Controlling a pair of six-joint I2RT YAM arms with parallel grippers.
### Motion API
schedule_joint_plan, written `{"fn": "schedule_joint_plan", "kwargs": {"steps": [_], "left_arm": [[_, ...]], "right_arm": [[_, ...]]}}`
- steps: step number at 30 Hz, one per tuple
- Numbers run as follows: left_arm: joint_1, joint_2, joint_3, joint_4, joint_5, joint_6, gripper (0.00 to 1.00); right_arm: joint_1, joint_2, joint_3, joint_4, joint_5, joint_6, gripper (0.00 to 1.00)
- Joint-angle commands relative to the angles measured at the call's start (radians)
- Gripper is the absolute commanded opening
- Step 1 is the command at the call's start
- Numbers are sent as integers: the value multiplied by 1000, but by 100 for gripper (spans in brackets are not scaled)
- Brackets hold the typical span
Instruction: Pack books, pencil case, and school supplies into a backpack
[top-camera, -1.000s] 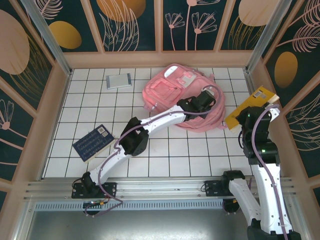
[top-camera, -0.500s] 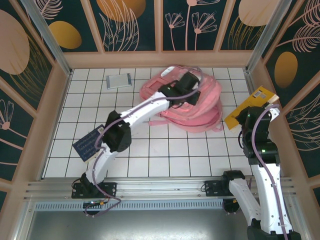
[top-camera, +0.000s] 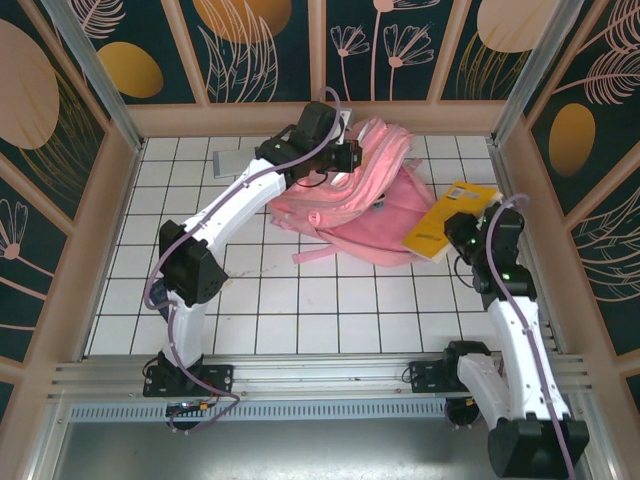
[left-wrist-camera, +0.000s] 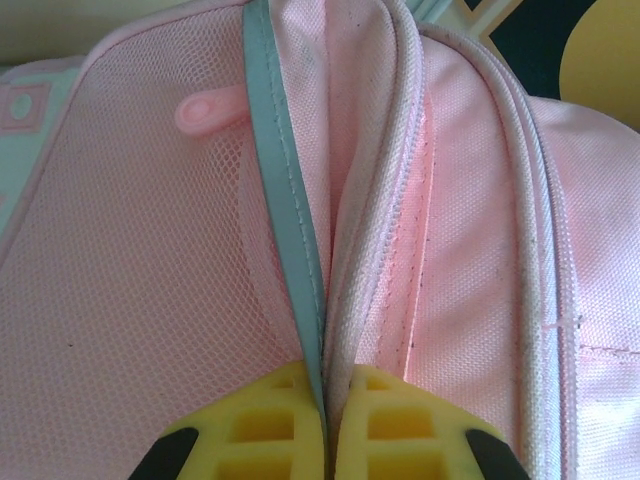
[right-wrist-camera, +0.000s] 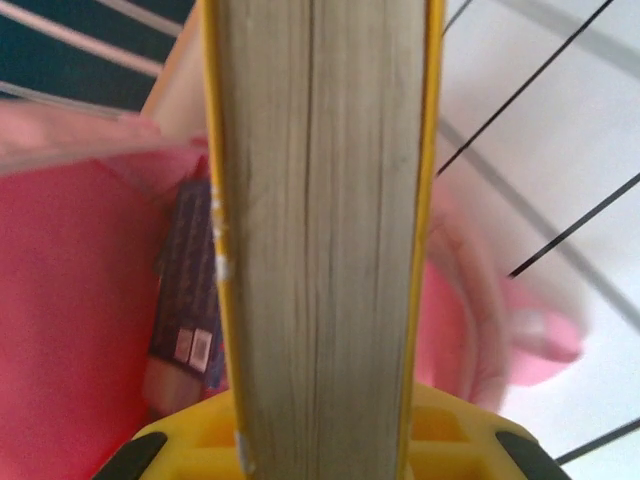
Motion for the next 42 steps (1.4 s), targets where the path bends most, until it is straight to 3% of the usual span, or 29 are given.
{"fn": "schedule_joint_plan", "kwargs": {"steps": [1, 4, 9, 15, 24, 30, 36, 39, 42], "left_arm": [[27, -107, -14, 135, 93, -19, 0], [36, -119, -55, 162, 134, -22, 0], [47, -115, -55, 162, 173, -25, 0], [58, -113, -45, 165, 212, -28, 0], [57, -94, -23, 159, 251, -44, 0], [58, -70, -3, 158, 260, -59, 0], [72, -42, 29, 125, 263, -57, 0], [88, -40, 19, 129, 274, -68, 0], [104, -53, -9, 152, 287, -81, 0]], "right_arm": [[-9, 48, -66, 405, -363, 155, 0], [-6, 119, -113, 614, -446, 235, 0], [34, 228, -75, 710, -456, 243, 0], [131, 379, -12, 759, -349, 236, 0], [268, 737, 188, 943, -202, 239, 0], [374, 951, 393, 847, -22, 252, 0], [453, 1136, 530, 850, -5, 331, 0], [484, 1173, 617, 751, 27, 278, 15], [485, 1129, 586, 733, 72, 256, 40]]}}
